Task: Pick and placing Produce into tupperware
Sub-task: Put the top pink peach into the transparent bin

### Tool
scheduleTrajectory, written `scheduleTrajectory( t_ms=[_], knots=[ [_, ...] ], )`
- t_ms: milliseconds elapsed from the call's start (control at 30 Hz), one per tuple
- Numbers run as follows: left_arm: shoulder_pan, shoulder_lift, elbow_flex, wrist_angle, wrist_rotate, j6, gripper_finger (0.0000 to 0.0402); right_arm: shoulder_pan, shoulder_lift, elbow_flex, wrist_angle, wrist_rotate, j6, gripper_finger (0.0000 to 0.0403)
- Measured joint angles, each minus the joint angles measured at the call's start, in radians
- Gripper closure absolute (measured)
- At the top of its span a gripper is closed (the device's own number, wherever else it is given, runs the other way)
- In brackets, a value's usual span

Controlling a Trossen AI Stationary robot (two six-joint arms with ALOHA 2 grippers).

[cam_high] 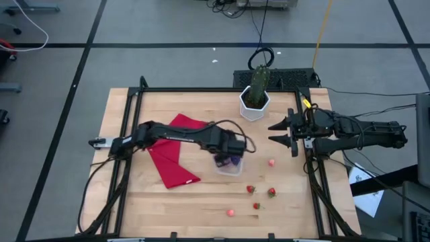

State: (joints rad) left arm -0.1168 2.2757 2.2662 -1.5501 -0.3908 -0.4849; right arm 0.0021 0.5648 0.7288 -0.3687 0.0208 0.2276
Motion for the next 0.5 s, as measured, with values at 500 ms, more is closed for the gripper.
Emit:
scheduleTrajectory(
  t_ms=[500],
  knots=[
    [-0.198, -0.395, -0.557, -0.012, -0.082, -0.499, 0.0023, 0.066, 0.000, 0.000, -0.049, -0.310, -0.024, 0.0218]
  ],
)
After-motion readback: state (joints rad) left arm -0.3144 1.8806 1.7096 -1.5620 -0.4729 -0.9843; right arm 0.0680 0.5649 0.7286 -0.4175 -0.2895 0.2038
